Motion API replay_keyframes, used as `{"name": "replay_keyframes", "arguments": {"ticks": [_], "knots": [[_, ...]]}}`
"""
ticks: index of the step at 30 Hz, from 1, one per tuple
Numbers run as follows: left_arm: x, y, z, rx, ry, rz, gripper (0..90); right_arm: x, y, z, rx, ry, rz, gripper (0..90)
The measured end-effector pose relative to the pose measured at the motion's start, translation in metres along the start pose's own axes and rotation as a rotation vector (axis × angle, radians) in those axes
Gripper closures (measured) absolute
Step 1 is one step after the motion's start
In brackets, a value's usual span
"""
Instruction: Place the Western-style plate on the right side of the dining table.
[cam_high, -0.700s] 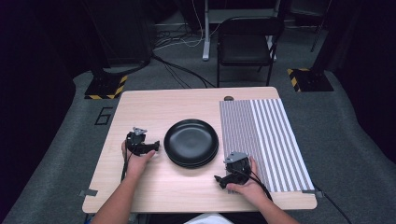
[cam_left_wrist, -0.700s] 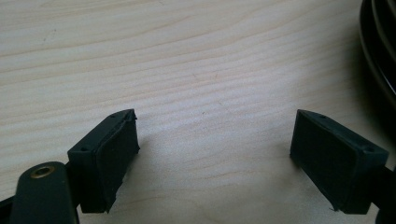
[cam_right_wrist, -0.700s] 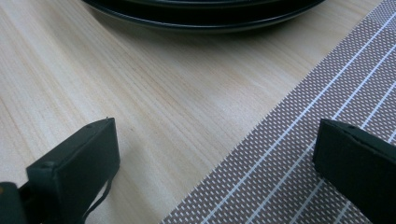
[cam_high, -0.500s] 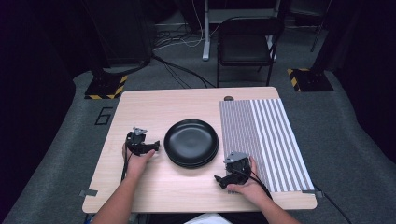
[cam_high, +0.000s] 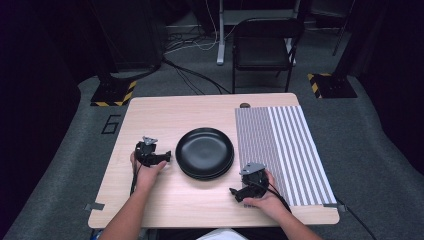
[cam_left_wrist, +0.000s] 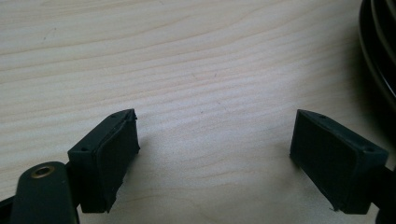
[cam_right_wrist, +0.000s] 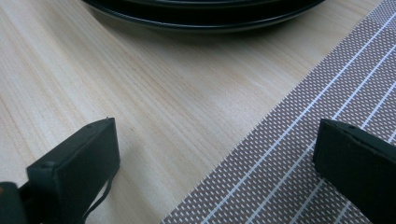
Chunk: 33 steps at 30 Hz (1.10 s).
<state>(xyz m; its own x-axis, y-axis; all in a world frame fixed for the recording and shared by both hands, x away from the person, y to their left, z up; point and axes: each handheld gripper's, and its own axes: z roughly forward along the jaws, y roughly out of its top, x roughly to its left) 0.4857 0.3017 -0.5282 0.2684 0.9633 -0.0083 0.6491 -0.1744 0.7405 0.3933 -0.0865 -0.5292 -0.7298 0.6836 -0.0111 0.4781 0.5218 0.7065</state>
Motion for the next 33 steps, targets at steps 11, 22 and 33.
{"name": "replay_keyframes", "arguments": {"ticks": [11,22,33], "knots": [[0.0,0.0,0.0,-0.012,0.006,-0.004,17.8,-0.001,0.0,-0.001,-0.002,0.002,0.004,1.0],[0.003,-0.002,-0.003,-0.032,0.009,-0.021,28.7,0.001,-0.001,-0.003,-0.036,-0.028,0.026,15.1],[0.007,0.001,-0.011,-0.005,0.017,-0.059,45.6,0.008,0.001,-0.01,-0.046,-0.076,-0.008,39.8]]}}
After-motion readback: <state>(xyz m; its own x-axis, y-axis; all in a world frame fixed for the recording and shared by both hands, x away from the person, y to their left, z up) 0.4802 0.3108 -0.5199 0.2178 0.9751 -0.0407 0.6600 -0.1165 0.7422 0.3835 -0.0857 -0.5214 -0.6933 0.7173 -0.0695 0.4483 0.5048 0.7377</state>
